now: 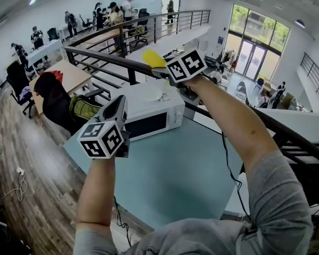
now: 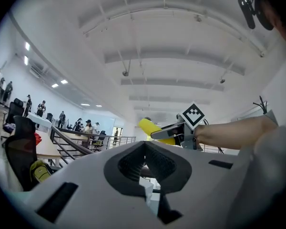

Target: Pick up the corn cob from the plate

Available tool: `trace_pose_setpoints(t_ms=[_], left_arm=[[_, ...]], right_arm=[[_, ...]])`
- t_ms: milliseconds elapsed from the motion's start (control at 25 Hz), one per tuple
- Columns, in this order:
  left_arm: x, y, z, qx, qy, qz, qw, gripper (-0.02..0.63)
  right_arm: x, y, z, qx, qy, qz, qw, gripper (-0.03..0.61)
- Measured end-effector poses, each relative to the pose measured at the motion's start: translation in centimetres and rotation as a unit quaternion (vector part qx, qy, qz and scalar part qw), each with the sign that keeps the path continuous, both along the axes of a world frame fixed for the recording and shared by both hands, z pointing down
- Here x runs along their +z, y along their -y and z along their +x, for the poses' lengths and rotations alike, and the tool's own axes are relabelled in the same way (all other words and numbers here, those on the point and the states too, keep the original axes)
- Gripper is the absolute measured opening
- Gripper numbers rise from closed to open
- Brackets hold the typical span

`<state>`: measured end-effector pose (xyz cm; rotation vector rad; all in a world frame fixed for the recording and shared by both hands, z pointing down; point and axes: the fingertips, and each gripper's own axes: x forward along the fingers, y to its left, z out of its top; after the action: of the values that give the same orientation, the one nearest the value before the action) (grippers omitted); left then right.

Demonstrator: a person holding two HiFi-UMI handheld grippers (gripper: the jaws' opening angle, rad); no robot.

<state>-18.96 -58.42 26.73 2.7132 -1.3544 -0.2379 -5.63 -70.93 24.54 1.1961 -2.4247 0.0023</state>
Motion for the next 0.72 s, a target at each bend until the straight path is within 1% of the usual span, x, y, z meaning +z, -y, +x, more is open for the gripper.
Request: trace_pose_setpoints(t_ms=[120, 280, 400, 520, 600, 720], left_arm=[[-1.7, -3.8, 0.5, 0.001, 0.015, 0.010, 0.9998, 0.010], [-3.2, -9.2, 1.1, -0.016, 0.022, 0.012, 0.9996, 0.011], [-2.1, -14.1, 2.4, -0.033, 0.024, 0.002, 0.9992, 0.011], [-1.4, -18.7, 5.3, -0.044, 0.027, -0.001, 0.9986, 0.011], [-1.1, -21.8, 6.9, -0.050, 0.037, -0.001, 0.9980, 0.011], [-0.2, -26.0, 8.3, -0.068, 0.058, -0.009, 0.9960, 0.010]], right_arm=[[-1.9, -4.4, 1.0, 0.000, 0.007, 0.011, 1.000, 0.252], [-4.3, -9.8, 3.1, -0.005, 0.024, 0.023, 0.999, 0.252], [-3.6, -13.9, 5.0, -0.022, 0.035, 0.020, 0.999, 0.252], [-3.8, -17.8, 8.4, -0.036, 0.036, 0.030, 0.998, 0.252], [-4.4, -20.4, 10.2, -0.045, 0.041, 0.037, 0.997, 0.252], [-4.4, -23.6, 12.0, -0.062, 0.042, 0.043, 0.996, 0.252]])
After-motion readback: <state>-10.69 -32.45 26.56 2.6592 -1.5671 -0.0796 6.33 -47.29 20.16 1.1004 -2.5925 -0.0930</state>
